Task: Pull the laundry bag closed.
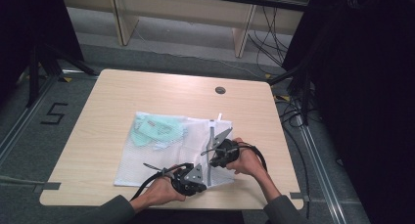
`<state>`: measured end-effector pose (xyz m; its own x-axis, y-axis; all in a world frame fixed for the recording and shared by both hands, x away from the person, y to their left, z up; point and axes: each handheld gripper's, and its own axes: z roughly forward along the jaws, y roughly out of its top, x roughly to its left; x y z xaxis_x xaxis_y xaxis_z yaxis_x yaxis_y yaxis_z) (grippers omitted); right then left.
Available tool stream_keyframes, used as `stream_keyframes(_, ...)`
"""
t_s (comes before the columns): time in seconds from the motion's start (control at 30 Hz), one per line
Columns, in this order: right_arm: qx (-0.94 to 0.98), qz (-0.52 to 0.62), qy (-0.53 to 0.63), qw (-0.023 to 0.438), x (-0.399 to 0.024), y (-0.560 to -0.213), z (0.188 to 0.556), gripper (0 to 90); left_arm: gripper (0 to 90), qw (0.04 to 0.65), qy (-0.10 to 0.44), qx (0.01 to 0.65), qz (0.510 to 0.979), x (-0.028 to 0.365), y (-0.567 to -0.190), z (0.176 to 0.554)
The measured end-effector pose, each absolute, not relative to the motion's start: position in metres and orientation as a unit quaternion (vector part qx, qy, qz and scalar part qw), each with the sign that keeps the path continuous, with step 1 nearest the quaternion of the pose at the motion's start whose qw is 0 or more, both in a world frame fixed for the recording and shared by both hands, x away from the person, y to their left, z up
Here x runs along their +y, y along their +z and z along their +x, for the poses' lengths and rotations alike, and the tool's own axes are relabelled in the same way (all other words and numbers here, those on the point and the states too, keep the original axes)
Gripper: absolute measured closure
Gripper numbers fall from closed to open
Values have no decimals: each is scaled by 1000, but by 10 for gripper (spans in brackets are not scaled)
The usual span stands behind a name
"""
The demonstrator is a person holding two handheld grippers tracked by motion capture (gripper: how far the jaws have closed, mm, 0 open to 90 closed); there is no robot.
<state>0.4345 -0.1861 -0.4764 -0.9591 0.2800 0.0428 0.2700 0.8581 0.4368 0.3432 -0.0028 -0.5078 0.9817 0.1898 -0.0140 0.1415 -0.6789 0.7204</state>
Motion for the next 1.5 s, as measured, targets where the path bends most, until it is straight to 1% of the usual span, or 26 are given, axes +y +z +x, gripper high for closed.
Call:
stream_keyframes(0.03, 964, 141, 226, 10, -186, -477, 435, 867, 900, 391, 25, 101, 915, -3, -509, 342)
stream_keyframes(0.13, 963, 147, 225, 16, -186, -477, 438, 867, 900, 393, 23, 104, 914, -3, -510, 342)
stream_keyframes(0.4, 961, 155, 226, 25, -187, -475, 444, 867, 900, 392, 20, 103, 914, -3, -509, 343)
stream_keyframes(0.5, 960, 157, 230, 21, -189, -475, 446, 867, 900, 392, 20, 103, 914, -3, -509, 343)
stream_keyframes(1.03, 957, 166, 231, 49, -189, -472, 461, 867, 900, 391, 19, 105, 914, -3, -510, 344)
stream_keyframes(1.2, 956, 177, 231, 42, -190, -473, 463, 867, 900, 390, 19, 106, 915, -3, -509, 344)
stream_keyframes(1.5, 954, 178, 235, 58, -189, -469, 471, 867, 900, 389, 20, 104, 915, -4, -509, 344)
